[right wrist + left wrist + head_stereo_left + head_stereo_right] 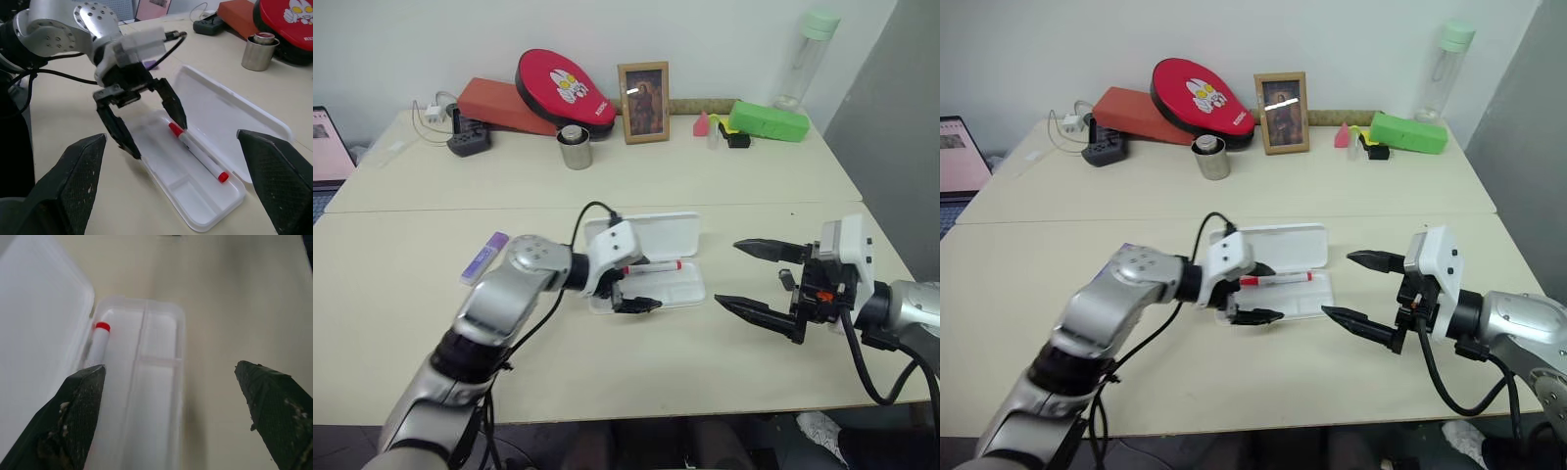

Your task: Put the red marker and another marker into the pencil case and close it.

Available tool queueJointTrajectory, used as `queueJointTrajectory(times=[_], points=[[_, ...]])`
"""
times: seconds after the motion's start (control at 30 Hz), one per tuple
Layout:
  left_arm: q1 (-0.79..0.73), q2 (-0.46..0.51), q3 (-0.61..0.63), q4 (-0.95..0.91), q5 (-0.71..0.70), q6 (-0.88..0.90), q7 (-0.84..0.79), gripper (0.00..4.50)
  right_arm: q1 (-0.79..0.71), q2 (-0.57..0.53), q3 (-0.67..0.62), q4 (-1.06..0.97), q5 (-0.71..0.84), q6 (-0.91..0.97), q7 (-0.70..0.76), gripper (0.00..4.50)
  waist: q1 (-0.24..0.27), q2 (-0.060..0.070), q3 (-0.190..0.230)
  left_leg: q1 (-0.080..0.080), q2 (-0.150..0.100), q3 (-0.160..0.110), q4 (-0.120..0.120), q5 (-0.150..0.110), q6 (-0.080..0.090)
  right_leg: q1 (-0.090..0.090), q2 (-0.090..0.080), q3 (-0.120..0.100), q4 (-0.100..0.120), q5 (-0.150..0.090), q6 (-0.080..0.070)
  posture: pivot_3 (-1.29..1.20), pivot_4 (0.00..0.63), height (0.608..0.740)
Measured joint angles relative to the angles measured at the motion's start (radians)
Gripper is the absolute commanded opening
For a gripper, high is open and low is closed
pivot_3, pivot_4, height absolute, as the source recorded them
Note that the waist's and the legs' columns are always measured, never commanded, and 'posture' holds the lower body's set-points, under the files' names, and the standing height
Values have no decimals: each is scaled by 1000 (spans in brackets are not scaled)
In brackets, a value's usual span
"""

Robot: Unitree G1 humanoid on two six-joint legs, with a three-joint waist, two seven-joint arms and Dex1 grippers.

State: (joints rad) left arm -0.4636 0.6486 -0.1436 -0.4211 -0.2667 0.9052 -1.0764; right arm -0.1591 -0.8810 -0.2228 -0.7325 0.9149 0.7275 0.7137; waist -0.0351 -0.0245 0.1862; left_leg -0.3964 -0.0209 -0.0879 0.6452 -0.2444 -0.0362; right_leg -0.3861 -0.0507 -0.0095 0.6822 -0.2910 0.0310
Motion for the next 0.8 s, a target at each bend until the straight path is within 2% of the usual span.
queueJointTrajectory(times=[0.17,0.2,0.3,0.53,0.8], points=[[172,96,219,-84,-55,102,65,4474,-69,13,54,26,1,-3,36,4500,7,0,0,1,-1,-1,0,0,0,1,0,-1,0,0,0,0,150,740],[224,128,274,-67,-52,95,81,4474,-96,27,79,32,1,-3,47,4500,5,0,0,1,0,-1,0,0,0,1,0,-1,0,0,0,0,150,740],[247,161,361,30,-36,53,131,4474,-143,46,136,39,2,-2,64,4500,10,0,0,1,-1,-2,0,0,0,1,-1,-1,-1,0,0,0,150,740],[184,193,369,347,81,-132,286,4474,-208,66,186,82,-20,-2,94,4500,18,0,0,-1,-2,-1,0,0,0,0,-3,-1,-2,0,0,0,150,740],[154,199,369,573,95,-232,326,4474,-209,66,187,86,-29,2,101,4500,17,0,0,-1,-1,-1,0,0,0,-2,-3,-1,-1,1,0,0,150,740]])
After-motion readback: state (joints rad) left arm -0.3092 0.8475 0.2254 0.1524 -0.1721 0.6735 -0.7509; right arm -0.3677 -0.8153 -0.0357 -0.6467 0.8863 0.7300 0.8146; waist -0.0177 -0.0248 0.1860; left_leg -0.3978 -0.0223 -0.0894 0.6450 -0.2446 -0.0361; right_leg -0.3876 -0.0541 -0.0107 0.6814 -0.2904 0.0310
